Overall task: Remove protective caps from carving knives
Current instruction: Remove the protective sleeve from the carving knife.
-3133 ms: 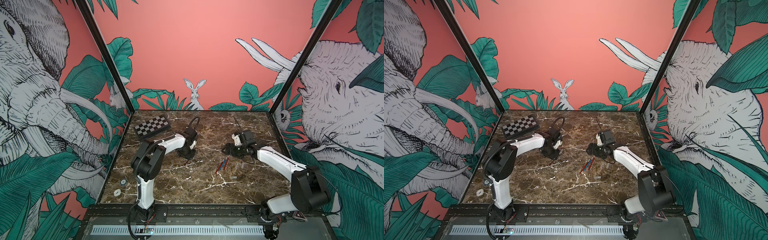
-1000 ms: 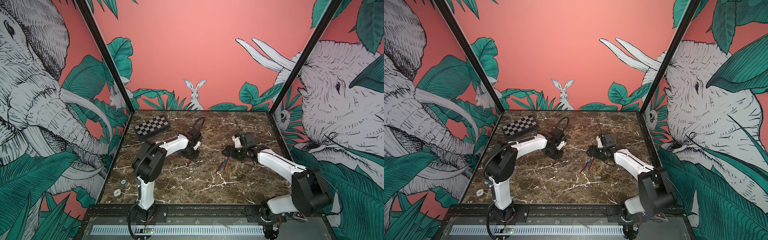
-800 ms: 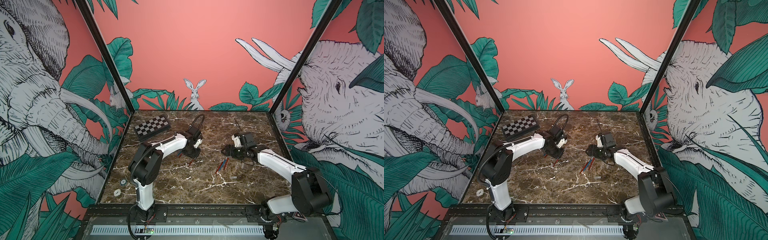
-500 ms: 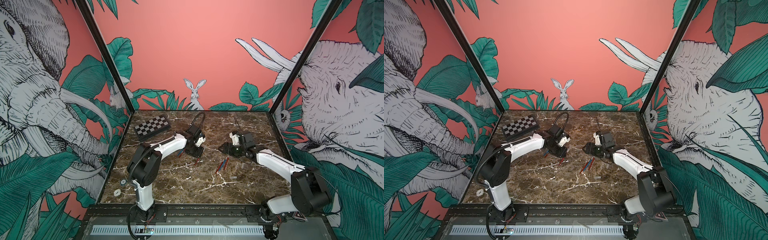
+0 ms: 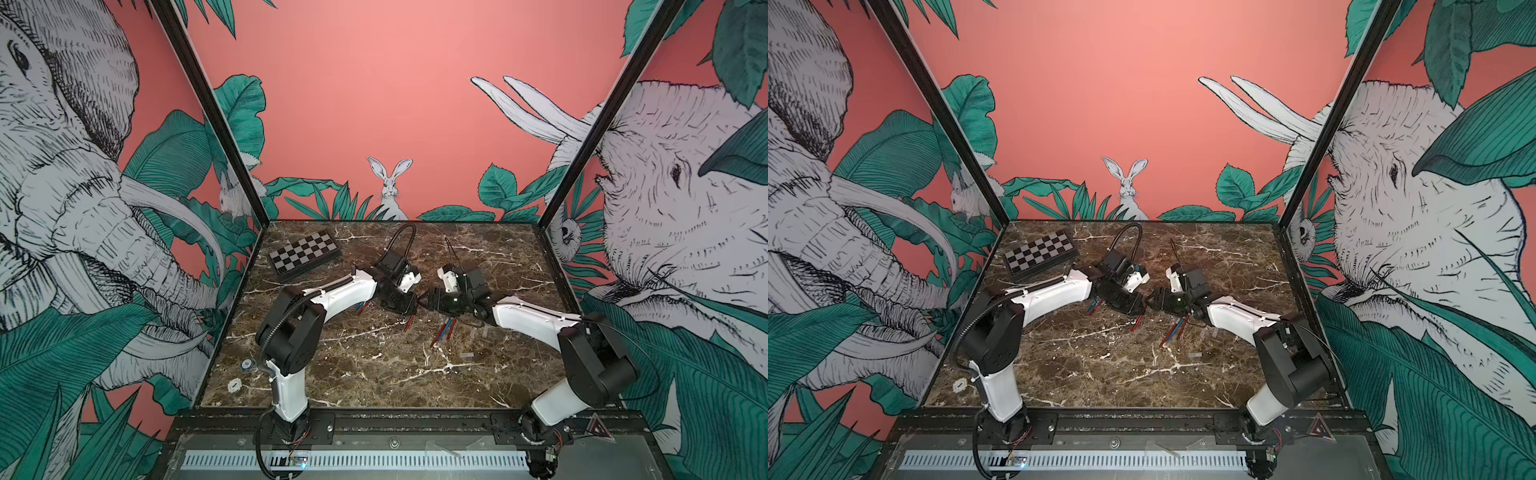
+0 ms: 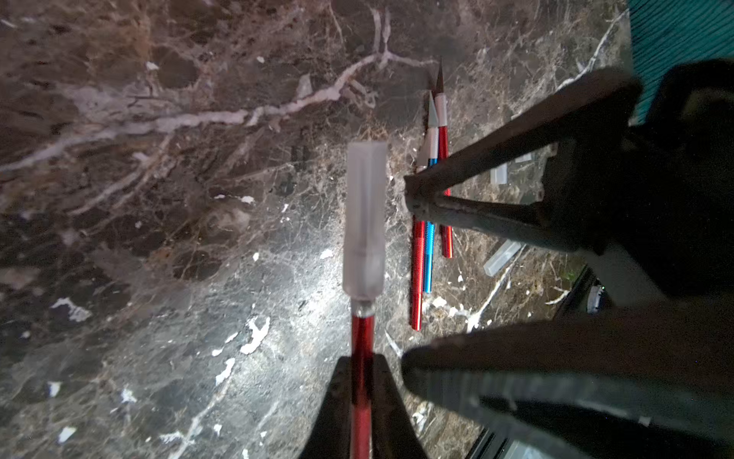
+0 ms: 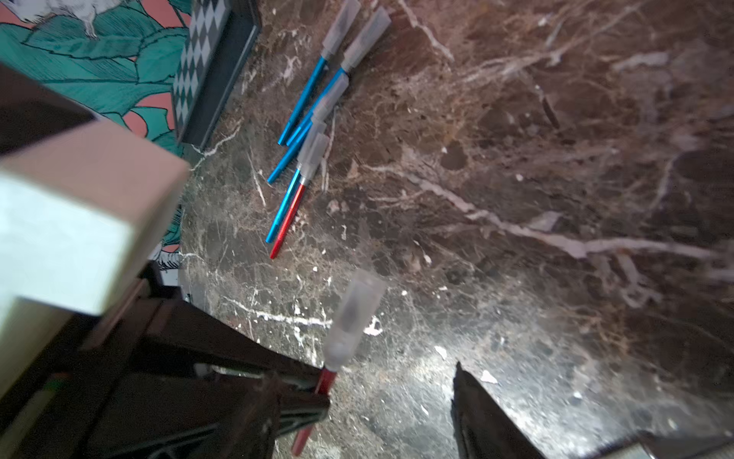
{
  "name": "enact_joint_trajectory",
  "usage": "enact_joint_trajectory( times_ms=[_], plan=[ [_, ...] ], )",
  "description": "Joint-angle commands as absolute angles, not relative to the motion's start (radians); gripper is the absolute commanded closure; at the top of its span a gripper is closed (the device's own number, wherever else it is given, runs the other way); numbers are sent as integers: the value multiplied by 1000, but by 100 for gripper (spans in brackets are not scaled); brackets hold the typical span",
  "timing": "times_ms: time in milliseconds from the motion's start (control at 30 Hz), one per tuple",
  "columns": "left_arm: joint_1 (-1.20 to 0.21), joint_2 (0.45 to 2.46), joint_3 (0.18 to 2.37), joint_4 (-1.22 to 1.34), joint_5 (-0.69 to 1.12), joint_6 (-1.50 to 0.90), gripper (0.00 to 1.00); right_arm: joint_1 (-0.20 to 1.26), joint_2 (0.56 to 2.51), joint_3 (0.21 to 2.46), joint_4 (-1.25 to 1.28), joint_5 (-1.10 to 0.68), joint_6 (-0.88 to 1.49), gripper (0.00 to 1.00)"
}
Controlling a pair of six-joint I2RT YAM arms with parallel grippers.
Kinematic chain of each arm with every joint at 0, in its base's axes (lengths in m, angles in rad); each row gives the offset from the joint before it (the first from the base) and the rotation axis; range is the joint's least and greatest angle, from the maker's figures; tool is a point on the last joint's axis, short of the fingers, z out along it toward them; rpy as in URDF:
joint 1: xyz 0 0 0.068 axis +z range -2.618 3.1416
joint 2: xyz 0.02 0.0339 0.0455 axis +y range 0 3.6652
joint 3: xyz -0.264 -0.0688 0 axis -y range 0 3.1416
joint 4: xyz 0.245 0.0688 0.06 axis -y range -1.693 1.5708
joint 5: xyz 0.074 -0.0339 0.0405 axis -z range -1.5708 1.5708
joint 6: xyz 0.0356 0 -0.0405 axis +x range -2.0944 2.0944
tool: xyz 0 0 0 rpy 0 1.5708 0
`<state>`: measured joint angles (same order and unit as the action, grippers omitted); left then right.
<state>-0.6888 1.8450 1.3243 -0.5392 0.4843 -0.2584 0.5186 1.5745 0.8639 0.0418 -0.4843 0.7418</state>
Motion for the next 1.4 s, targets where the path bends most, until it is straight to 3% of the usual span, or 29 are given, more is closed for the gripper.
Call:
enact_joint_trajectory(
  times_ms=[0,233,867,1367],
  plan=[
    [-692,1798,1310,-529,509,-272,87,528,1586,885,111,-474,767,34],
    [-693,1786,1298,-514,508,-284,87,544,1631,919,115,-450,791,39],
    [-695,1777,1293,-517,499,-280,87,557,1636,912,135,-389,821,68],
    [-695,1774,1295,-510,503,-279,87,564,1665,925,162,-396,839,75]
  ],
)
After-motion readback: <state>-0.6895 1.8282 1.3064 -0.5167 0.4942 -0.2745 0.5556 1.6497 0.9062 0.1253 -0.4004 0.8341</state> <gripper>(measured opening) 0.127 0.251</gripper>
